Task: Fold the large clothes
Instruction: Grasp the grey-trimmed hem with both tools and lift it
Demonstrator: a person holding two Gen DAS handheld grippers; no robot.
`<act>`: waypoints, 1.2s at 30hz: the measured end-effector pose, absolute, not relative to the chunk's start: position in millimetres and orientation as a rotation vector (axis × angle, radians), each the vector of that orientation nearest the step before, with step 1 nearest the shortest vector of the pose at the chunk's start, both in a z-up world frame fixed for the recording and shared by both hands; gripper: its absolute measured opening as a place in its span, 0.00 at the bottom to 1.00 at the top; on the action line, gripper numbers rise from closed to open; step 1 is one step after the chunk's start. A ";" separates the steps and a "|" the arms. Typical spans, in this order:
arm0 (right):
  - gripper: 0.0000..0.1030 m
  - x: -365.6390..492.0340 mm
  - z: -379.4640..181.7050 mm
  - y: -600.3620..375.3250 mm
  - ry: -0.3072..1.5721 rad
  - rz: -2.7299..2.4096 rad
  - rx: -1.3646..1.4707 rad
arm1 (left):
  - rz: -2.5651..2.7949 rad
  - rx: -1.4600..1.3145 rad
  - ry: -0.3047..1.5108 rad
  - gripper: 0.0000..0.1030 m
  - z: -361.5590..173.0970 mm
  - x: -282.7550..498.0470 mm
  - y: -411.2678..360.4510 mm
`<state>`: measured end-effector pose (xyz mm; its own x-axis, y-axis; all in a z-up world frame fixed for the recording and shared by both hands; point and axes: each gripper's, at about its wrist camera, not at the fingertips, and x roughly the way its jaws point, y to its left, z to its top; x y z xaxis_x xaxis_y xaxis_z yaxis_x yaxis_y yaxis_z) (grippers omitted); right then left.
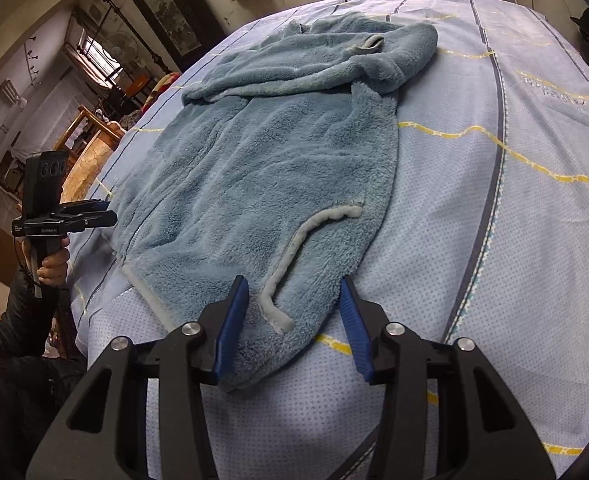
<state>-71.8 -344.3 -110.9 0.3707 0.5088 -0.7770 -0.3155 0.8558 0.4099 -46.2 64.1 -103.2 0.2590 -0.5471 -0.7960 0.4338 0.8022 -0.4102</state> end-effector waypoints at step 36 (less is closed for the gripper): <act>0.12 38.1 18.0 -367.6 0.743 0.444 0.421 | -0.443 -0.036 0.761 0.13 41.6 75.4 41.9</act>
